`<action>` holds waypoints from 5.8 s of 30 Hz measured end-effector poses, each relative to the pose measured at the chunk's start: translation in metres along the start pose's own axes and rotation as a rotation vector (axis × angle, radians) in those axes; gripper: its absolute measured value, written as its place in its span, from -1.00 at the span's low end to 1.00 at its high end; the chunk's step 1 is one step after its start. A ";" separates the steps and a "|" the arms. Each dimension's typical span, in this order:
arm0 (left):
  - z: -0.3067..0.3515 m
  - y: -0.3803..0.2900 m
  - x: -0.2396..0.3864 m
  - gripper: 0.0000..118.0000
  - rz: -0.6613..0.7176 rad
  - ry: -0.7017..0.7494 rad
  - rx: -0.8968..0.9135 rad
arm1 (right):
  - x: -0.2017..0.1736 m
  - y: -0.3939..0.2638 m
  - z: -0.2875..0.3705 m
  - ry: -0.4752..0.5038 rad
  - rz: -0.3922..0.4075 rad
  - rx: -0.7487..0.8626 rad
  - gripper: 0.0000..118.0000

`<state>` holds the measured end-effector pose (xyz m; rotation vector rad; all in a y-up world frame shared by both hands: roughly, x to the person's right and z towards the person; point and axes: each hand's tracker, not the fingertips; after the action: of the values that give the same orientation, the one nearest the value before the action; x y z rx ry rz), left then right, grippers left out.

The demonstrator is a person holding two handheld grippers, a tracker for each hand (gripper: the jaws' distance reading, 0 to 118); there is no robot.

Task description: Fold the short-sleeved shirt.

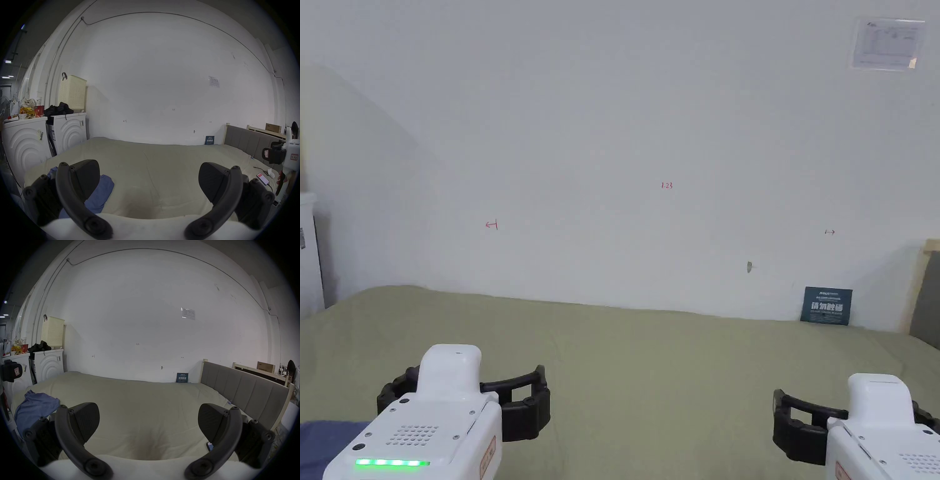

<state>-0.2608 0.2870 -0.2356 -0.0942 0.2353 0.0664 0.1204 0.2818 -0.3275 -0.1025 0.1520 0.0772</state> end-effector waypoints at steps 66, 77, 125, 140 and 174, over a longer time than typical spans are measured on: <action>-0.081 0.008 -0.277 -1.00 0.076 0.155 -0.636 | -0.304 -0.031 -0.067 0.616 0.152 -0.200 -0.99; -0.299 -0.052 -0.309 -1.00 0.152 0.005 -1.200 | -0.324 -0.075 -0.124 0.590 0.140 -0.352 -0.99; -0.289 0.065 0.020 -0.93 -0.009 -0.568 -0.860 | -0.047 -0.063 -0.086 0.046 0.079 -0.427 -0.99; -0.221 -0.056 0.305 -0.93 -0.098 -1.081 -1.063 | 0.120 -0.080 -0.016 -0.280 -0.020 -0.530 -0.99; -0.078 -0.090 -0.061 -1.00 0.047 -0.091 -0.729 | 0.027 -0.091 -0.048 -0.047 -0.010 -0.589 -0.99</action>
<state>-0.3307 0.1860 -0.2887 -0.8094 0.1129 0.2013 0.1475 0.1880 -0.3701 -0.6884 0.0779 0.1130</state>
